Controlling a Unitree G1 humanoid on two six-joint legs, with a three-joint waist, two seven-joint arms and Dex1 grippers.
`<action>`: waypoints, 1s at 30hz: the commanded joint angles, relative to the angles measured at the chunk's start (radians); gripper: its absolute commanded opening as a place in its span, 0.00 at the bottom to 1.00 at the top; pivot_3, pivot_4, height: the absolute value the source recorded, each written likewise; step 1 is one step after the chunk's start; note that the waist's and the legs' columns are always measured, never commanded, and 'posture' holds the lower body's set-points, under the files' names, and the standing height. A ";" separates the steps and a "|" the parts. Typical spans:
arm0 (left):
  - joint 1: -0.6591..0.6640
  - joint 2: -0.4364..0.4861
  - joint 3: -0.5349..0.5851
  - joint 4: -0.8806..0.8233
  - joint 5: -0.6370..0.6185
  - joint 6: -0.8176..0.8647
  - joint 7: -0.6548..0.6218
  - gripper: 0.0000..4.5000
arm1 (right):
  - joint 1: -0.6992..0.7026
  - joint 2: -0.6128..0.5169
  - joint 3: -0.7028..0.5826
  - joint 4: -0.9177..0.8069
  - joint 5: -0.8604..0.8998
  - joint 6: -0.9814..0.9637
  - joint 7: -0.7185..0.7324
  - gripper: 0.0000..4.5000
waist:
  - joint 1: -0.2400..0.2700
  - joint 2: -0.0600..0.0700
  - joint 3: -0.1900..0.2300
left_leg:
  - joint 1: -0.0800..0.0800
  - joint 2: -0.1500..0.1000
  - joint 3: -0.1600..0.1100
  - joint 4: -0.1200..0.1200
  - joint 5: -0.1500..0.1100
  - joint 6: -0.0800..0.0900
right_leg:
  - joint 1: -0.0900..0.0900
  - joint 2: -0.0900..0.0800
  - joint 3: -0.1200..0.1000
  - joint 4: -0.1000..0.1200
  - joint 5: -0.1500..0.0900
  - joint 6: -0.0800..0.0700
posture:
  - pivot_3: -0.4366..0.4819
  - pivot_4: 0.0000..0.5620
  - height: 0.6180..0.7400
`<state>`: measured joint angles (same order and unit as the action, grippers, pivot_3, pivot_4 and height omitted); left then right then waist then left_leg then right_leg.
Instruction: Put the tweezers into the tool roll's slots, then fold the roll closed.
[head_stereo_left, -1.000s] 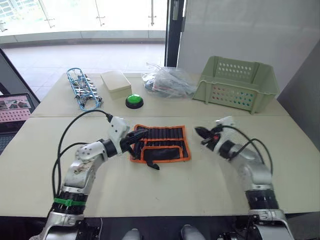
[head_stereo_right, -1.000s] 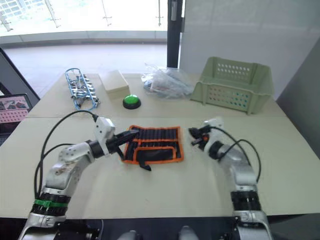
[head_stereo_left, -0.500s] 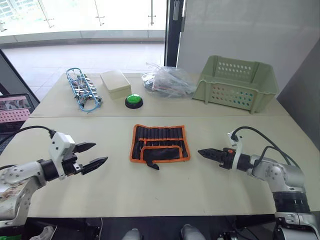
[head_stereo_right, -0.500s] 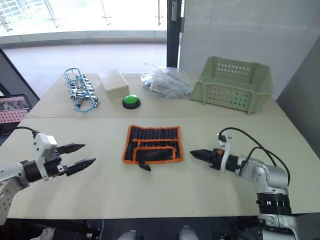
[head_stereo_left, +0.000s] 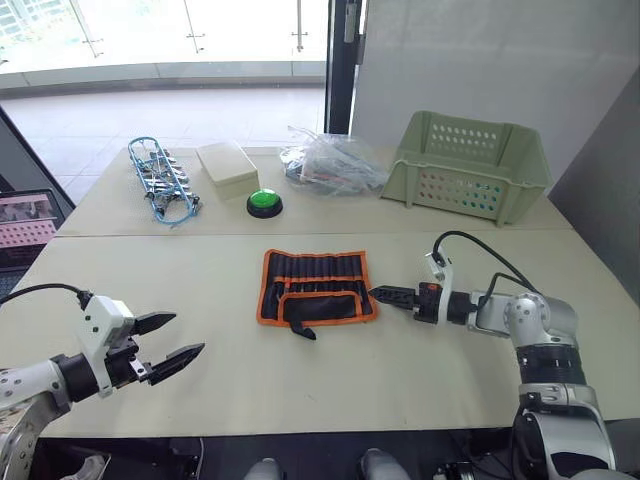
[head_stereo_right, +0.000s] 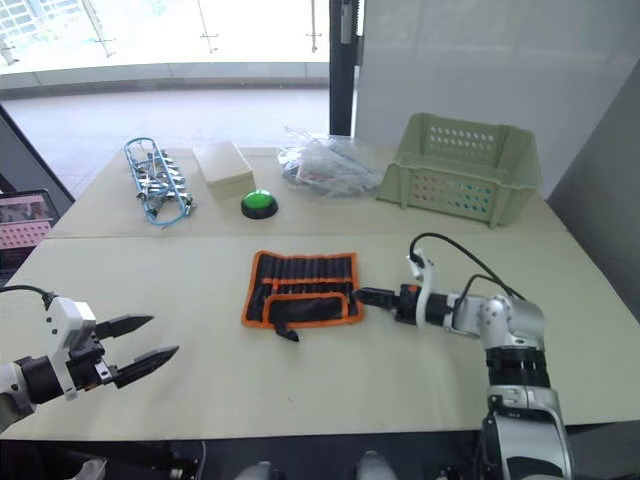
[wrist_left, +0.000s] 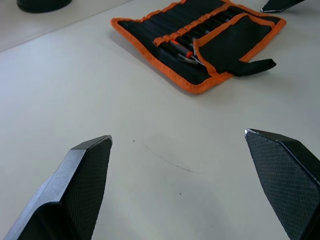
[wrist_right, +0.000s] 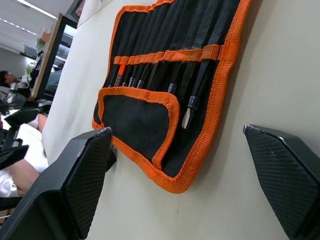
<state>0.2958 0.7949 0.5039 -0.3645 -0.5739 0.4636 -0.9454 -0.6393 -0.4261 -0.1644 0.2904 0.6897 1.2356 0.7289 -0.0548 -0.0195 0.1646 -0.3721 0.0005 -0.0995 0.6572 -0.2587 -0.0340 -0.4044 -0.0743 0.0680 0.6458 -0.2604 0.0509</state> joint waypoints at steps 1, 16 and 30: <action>0.029 0.003 0.054 -0.056 -0.016 0.011 0.013 1.00 | -0.002 0.034 0.037 0.043 -0.011 0.024 -0.010 0.99 | -0.004 0.000 0.000 | 0.000 0.000 0.000 0.000 0.000 0.000 | 0.000 0.000 0.000 0.000 0.000 0.000 | 0.48 0.27 1.00; 0.068 0.010 0.084 -0.071 -0.019 0.031 0.021 1.00 | -0.039 0.067 0.017 0.137 -0.034 -0.016 0.025 0.28 | -0.015 -0.001 0.000 | 0.002 0.000 0.001 -0.004 0.000 0.000 | 0.000 0.000 0.000 0.000 0.000 -0.001 | 0.48 0.27 1.00; 0.025 0.006 -0.013 -0.123 -0.079 0.117 0.017 1.00 | -0.074 -0.029 -0.015 0.094 0.014 -0.041 0.154 0.00 | -0.005 0.000 0.000 | 0.002 -0.001 0.001 -0.006 0.000 -0.001 | 0.000 -0.002 0.000 -0.002 0.000 -0.001 | 0.48 0.27 1.00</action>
<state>0.3221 0.7938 0.4991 -0.4481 -0.6314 0.5745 -0.9226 -0.6940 -0.4412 -0.1753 0.4322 0.6876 1.2068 0.8550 -0.0601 -0.0196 0.1649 -0.3708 -0.0008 -0.0982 0.6509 -0.2583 -0.0348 -0.4052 -0.0761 0.0681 0.6437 -0.2604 0.0495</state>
